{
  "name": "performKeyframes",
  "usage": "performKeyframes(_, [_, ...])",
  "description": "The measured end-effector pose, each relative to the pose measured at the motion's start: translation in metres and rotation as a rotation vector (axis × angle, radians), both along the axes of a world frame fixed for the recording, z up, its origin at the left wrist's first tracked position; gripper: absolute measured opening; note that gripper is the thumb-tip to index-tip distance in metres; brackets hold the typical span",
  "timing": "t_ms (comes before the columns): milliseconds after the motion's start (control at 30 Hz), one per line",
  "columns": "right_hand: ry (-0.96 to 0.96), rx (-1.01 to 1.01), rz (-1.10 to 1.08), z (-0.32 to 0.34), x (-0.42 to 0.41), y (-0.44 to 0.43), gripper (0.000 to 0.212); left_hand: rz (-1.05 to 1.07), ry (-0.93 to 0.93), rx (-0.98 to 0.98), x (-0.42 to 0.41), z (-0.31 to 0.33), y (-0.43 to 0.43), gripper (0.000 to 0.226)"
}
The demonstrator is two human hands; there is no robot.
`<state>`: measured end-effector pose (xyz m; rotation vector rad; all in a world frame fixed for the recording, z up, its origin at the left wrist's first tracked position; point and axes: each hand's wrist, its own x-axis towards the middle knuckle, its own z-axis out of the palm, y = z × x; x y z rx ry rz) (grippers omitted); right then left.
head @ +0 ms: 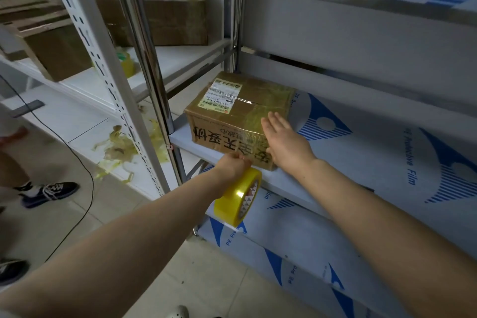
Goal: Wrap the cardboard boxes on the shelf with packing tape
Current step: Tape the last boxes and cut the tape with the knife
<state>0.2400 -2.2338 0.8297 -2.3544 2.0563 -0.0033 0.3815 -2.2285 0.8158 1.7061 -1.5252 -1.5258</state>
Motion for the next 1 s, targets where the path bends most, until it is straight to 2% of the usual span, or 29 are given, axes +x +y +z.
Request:
performKeyframes(67, [0.018,-0.02,-0.009,0.001,0.0,0.0,0.082,-0.002,-0.011,-0.003,-0.003,0.002,0.002,0.017])
performKeyframes(133, [0.027,0.051,0.02,0.01,-0.003,-0.002,0.09,-0.004,-0.004,0.003,-0.004,0.003,0.003,0.009])
performKeyframes(200, [0.04,0.161,0.1,0.024,-0.012,-0.005,0.105,-0.009,0.009,0.014,-0.004,0.004,0.006,0.022])
performKeyframes(233, [0.083,0.176,0.14,0.03,-0.015,-0.005,0.105,-0.018,0.009,0.019,-0.004,0.004,0.007,0.027])
performKeyframes(367, [0.405,0.135,0.26,0.043,-0.015,-0.009,0.087,-0.038,0.0,-0.007,-0.007,0.007,0.01,0.025])
performKeyframes(467, [0.556,0.16,0.358,0.051,-0.012,-0.01,0.061,-0.041,0.017,-0.011,-0.006,0.005,0.01,0.026])
performKeyframes(567, [0.636,0.182,0.4,0.05,-0.007,-0.007,0.062,-0.036,0.053,-0.01,-0.005,0.007,0.013,0.021])
performKeyframes(633, [0.632,0.213,0.35,0.051,-0.001,-0.006,0.077,-0.032,0.073,-0.006,-0.003,0.007,0.013,0.017])
performKeyframes(733, [0.616,0.219,0.288,0.056,0.005,-0.003,0.079,-0.023,0.097,-0.011,0.0,0.008,0.015,0.011])
performKeyframes(767, [0.579,0.201,0.261,0.056,0.004,-0.002,0.078,-0.015,0.112,-0.016,0.0,0.008,0.016,0.015])
performKeyframes(833, [0.333,0.176,0.178,0.049,-0.004,-0.001,0.077,0.001,0.152,-0.014,-0.001,0.008,0.017,0.018])
performKeyframes(933, [-0.333,0.172,0.054,0.043,-0.017,0.012,0.088,0.011,0.183,-0.004,-0.001,0.009,0.022,0.015])
performKeyframes(1000, [-0.717,-0.055,-0.086,0.031,-0.021,0.03,0.063,0.0,0.189,-0.009,-0.005,0.009,0.024,0.013])
